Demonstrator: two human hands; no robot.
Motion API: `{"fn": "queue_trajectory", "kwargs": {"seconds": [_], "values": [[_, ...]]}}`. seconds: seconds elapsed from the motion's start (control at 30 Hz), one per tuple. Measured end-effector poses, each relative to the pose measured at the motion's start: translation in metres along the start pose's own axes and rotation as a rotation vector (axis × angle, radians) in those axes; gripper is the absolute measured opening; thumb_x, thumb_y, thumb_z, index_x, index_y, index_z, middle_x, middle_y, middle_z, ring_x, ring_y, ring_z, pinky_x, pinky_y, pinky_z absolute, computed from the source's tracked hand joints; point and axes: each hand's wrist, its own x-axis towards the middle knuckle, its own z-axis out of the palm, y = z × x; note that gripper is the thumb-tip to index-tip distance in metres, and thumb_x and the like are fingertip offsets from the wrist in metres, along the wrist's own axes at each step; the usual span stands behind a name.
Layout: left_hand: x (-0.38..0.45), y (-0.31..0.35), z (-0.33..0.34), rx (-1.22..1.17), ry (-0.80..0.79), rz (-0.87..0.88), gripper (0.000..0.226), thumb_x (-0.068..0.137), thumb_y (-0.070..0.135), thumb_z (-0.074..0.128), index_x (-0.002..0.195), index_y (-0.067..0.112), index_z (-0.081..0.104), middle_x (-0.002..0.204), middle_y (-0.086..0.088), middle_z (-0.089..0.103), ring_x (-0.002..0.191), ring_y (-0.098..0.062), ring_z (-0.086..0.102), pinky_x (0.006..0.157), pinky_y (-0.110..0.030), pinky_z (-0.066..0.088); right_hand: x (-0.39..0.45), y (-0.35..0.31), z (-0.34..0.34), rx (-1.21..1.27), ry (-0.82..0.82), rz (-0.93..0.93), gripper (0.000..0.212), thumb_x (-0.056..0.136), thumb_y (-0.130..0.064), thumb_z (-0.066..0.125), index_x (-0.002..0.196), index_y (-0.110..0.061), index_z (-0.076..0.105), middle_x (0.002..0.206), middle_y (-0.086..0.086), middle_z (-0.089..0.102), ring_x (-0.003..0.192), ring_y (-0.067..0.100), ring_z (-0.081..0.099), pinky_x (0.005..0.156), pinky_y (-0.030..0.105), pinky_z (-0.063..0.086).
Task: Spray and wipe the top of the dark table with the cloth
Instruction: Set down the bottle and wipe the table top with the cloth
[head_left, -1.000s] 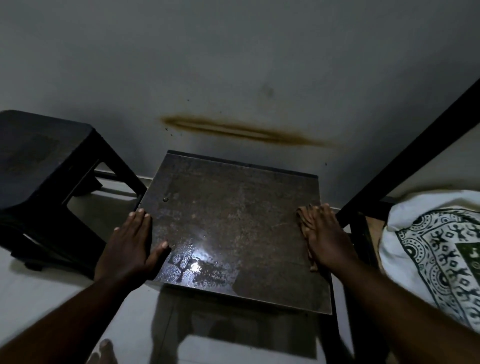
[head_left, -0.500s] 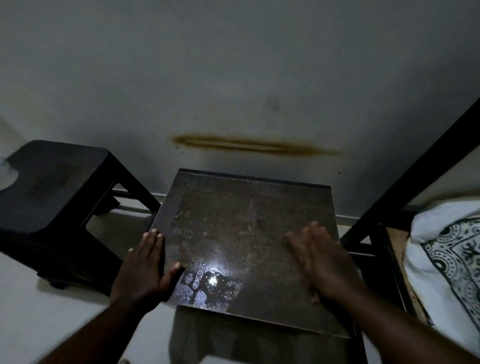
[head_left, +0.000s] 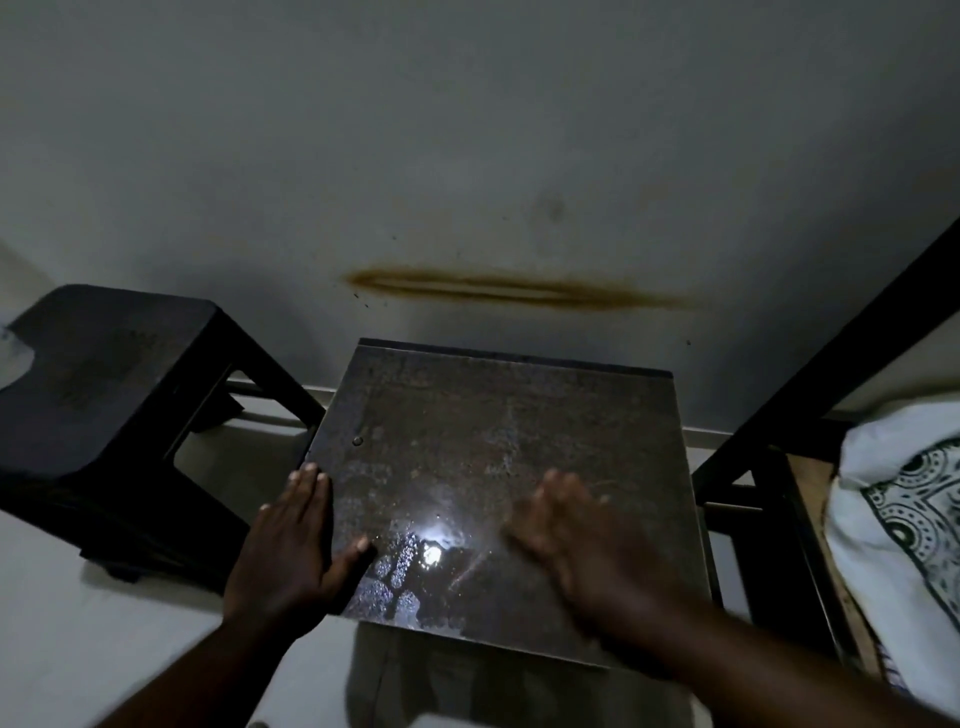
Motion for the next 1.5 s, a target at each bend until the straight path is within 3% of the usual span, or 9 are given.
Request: {"fn": "queue_trajectory", "kwargs": {"seconds": [0.2, 0.47, 0.57, 0.77, 0.87, 1.0, 1.07, 1.27, 1.5], "values": [[0.000, 0.000, -0.001, -0.009, 0.006, -0.001, 0.103, 0.080, 0.080, 0.015, 0.154, 0.009, 0.017, 0.163, -0.009, 0.007, 0.150, -0.020, 0.005, 0.118, -0.048, 0.019, 0.080, 0.081, -0.071, -0.118, 0.191, 0.543, 0.060, 0.098, -0.033, 0.042, 0.152, -0.013, 0.025, 0.165, 0.012, 0.012, 0.150, 0.031, 0.012, 0.117, 0.047, 0.025], [-0.001, 0.001, -0.001, -0.012, -0.003, 0.014, 0.102, 0.080, 0.079, 0.015, 0.154, 0.009, 0.017, 0.163, -0.009, 0.005, 0.150, -0.020, 0.004, 0.119, -0.048, 0.019, 0.028, -0.011, 0.007, -0.160, -0.084, -0.104, 0.066, 0.092, -0.059, 0.015, 0.153, -0.037, 0.003, 0.157, -0.016, -0.013, 0.142, 0.005, -0.014, 0.117, 0.038, 0.005], [-0.002, 0.002, -0.001, -0.020, 0.015, 0.011, 0.101, 0.080, 0.079, 0.016, 0.154, 0.010, 0.018, 0.163, -0.008, 0.006, 0.150, -0.019, 0.004, 0.118, -0.047, 0.018, 0.060, 0.041, -0.027, -0.113, 0.030, 0.071, 0.067, 0.089, -0.065, 0.011, 0.152, -0.040, 0.012, 0.163, -0.011, 0.003, 0.149, 0.015, 0.001, 0.121, 0.046, 0.014], [0.000, 0.001, 0.001, -0.024, 0.030, 0.022, 0.096, 0.082, 0.074, 0.018, 0.153, 0.010, 0.020, 0.163, -0.008, 0.009, 0.149, -0.018, 0.005, 0.117, -0.047, 0.019, 0.128, 0.085, -0.073, -0.174, 0.236, 0.583, 0.057, 0.097, -0.037, 0.039, 0.150, -0.017, 0.030, 0.162, 0.011, 0.021, 0.147, 0.031, 0.021, 0.116, 0.048, 0.026], [-0.001, -0.001, 0.002, -0.022, 0.048, 0.032, 0.095, 0.083, 0.073, 0.020, 0.153, 0.009, 0.023, 0.162, -0.007, 0.010, 0.148, -0.018, 0.006, 0.116, -0.048, 0.022, 0.134, 0.026, -0.048, -0.160, 0.211, 0.304, 0.045, 0.096, -0.031, 0.043, 0.140, -0.027, 0.041, 0.154, 0.010, 0.034, 0.142, 0.033, 0.030, 0.112, 0.050, 0.032], [-0.002, 0.000, 0.001, -0.021, 0.044, 0.028, 0.093, 0.084, 0.071, 0.022, 0.152, 0.008, 0.025, 0.161, -0.008, 0.012, 0.148, -0.018, 0.008, 0.116, -0.048, 0.022, 0.106, -0.002, -0.015, -0.236, -0.035, 0.000, 0.064, 0.097, -0.043, 0.039, 0.155, -0.027, 0.015, 0.166, -0.001, 0.006, 0.151, 0.021, 0.005, 0.119, 0.044, 0.010], [-0.002, -0.001, 0.000, -0.023, 0.035, 0.026, 0.093, 0.084, 0.071, 0.022, 0.152, 0.009, 0.025, 0.161, -0.008, 0.012, 0.148, -0.019, 0.008, 0.116, -0.047, 0.021, 0.110, 0.029, -0.033, -0.243, -0.019, 0.039, 0.062, 0.100, -0.043, 0.036, 0.156, -0.028, 0.015, 0.166, -0.001, 0.007, 0.151, 0.020, 0.005, 0.122, 0.044, 0.010], [0.000, 0.000, -0.003, -0.047, 0.040, 0.033, 0.091, 0.083, 0.068, 0.030, 0.149, 0.005, 0.032, 0.160, -0.012, 0.022, 0.148, -0.024, 0.018, 0.113, -0.047, 0.025, 0.157, 0.072, -0.062, -0.206, 0.207, 0.582, 0.060, 0.097, -0.041, 0.040, 0.151, -0.019, 0.027, 0.163, 0.009, 0.019, 0.147, 0.029, 0.019, 0.116, 0.050, 0.024], [-0.001, -0.001, -0.002, -0.050, 0.040, 0.050, 0.093, 0.082, 0.071, 0.025, 0.151, 0.008, 0.029, 0.161, -0.009, 0.018, 0.148, -0.022, 0.014, 0.115, -0.045, 0.021, 0.207, -0.046, 0.007, -0.167, 0.080, 0.137, 0.066, 0.092, -0.038, 0.043, 0.153, -0.023, 0.023, 0.166, 0.002, 0.010, 0.151, 0.023, 0.009, 0.117, 0.045, 0.017]]}}
